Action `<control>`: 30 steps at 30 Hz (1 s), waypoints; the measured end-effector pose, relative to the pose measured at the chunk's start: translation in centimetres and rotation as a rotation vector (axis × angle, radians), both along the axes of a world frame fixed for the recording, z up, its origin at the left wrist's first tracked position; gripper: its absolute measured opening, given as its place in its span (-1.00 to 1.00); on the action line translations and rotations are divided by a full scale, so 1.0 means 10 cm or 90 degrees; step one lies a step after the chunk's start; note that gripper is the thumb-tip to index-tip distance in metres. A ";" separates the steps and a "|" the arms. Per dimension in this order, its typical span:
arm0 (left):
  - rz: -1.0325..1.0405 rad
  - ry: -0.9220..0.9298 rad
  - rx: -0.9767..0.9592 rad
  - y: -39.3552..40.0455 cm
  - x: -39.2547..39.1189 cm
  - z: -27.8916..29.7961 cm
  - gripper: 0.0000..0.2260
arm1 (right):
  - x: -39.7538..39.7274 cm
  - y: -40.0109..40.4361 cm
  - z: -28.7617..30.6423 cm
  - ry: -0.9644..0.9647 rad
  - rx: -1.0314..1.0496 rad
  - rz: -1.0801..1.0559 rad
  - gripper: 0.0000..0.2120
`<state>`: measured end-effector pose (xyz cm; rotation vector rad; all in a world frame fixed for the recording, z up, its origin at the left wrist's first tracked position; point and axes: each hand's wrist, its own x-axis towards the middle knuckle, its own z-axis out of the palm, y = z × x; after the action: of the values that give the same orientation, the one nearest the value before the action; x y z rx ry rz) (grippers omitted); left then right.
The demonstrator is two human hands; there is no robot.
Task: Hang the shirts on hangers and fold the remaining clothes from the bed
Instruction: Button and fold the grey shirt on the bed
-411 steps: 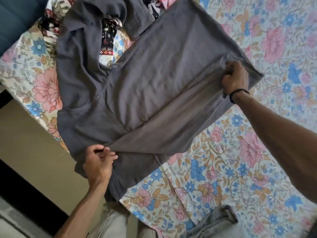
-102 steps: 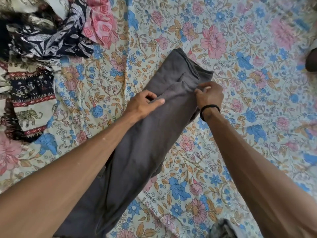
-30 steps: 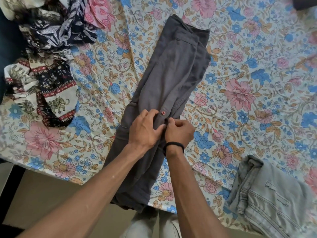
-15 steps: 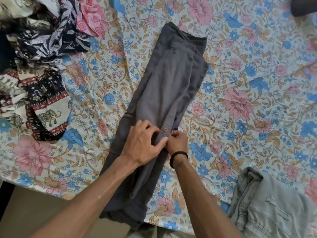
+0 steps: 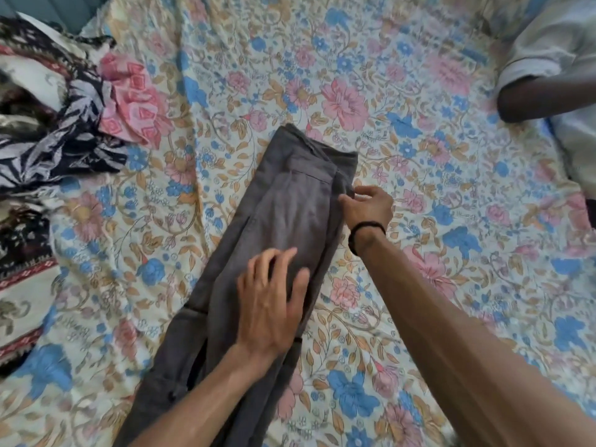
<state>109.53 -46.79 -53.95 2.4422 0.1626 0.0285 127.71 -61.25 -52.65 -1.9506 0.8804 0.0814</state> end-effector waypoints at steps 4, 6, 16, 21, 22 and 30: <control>-0.002 -0.093 -0.004 -0.18 1.11 0.02 -0.76 | 0.14 -0.08 -0.12 0.016 0.113 -0.073 -0.81; 0.027 -0.132 0.018 -0.16 1.62 -0.02 -0.77 | 0.18 -0.12 -0.14 -0.021 0.161 -0.055 -0.79; -0.544 0.169 0.318 0.34 3.31 0.32 -0.68 | 0.10 -0.28 -0.28 -0.036 0.252 -0.050 -0.72; -0.610 0.258 0.387 0.44 3.56 0.25 -0.53 | 0.17 -0.30 -0.37 -0.012 0.233 -0.028 -0.77; -0.618 0.273 0.412 0.43 3.60 0.23 -0.55 | 0.20 -0.29 -0.39 -0.006 0.226 -0.034 -0.77; -0.563 0.375 0.405 0.65 3.79 0.50 -0.79 | 0.33 -0.22 -0.31 -0.039 0.461 -0.042 -0.77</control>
<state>147.47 -40.28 -48.97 2.8378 -0.7859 -1.1821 131.02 -63.44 -55.73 -1.2400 0.7381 0.2622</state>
